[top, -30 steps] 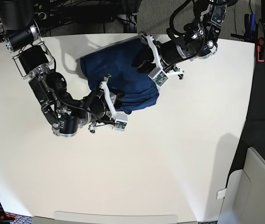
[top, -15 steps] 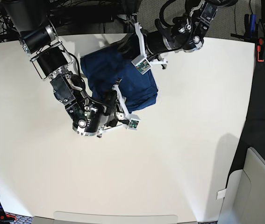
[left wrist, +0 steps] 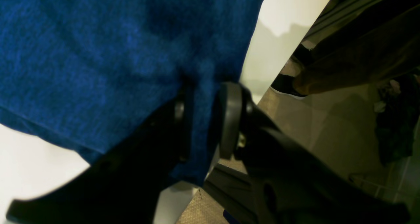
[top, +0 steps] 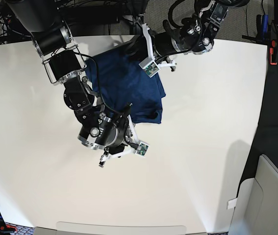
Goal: Fold the T-shirt properly
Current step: 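Grasp the bundle's sides with both grippers and square it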
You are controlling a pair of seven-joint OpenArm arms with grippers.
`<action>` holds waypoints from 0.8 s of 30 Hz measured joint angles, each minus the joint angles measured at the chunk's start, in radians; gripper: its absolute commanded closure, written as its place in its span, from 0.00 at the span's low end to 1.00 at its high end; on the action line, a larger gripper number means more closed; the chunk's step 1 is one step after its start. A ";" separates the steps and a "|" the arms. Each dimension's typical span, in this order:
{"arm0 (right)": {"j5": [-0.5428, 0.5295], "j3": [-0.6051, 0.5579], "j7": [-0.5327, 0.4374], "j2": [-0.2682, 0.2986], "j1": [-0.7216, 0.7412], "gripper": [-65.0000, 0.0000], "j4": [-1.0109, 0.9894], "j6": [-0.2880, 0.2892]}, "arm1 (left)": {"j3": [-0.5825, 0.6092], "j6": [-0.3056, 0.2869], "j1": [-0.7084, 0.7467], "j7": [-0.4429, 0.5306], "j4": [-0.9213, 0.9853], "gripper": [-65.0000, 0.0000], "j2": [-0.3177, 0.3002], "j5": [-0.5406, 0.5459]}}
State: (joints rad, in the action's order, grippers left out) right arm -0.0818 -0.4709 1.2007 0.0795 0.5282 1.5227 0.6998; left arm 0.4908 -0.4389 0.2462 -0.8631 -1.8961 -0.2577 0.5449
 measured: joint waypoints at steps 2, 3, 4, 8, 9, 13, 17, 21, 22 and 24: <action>-0.042 0.035 0.108 0.009 0.002 0.74 0.092 -0.003 | 0.000 0.000 0.000 0.000 0.000 0.81 0.000 0.000; -0.083 0.056 0.157 0.016 0.001 0.74 0.126 -0.003 | 0.000 0.000 0.000 0.000 0.000 0.81 0.000 0.000; -0.130 0.080 0.183 0.030 -0.006 0.74 0.157 -0.005 | 0.000 0.000 0.001 0.000 0.000 0.81 0.001 0.000; -0.245 0.125 0.203 0.128 -0.099 0.74 0.183 -0.004 | -0.002 0.000 0.001 0.000 0.000 0.81 0.000 0.000; -0.243 0.126 0.220 0.146 -0.129 0.74 0.179 -0.003 | -0.003 0.000 0.001 0.000 0.000 0.81 0.001 0.000; -0.292 0.124 0.207 0.139 -0.188 0.74 0.178 -0.003 | -0.006 0.000 0.001 0.000 -0.001 0.81 0.000 0.000; -0.290 0.118 0.202 0.134 -0.211 0.74 0.177 -0.003 | -0.006 0.000 -0.003 0.000 -0.001 0.81 0.000 0.000; -0.183 0.122 0.163 0.138 -0.181 0.74 0.098 -0.001 | -0.005 0.000 -0.003 0.000 -0.001 0.81 -0.001 0.000; -0.158 0.122 0.148 0.136 -0.165 0.74 0.074 -0.003 | -0.005 0.000 -0.003 0.000 -0.001 0.81 0.000 0.000; -0.158 0.124 0.148 0.135 -0.147 0.74 0.064 -0.006 | -0.008 0.000 -0.003 0.000 -0.005 0.81 0.000 0.000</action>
State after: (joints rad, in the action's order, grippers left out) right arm -0.2394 -0.3470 1.3491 0.2146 0.3813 1.5864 0.6941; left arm 0.4831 -0.4385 0.2432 -0.8635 -1.9007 -0.2581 0.5446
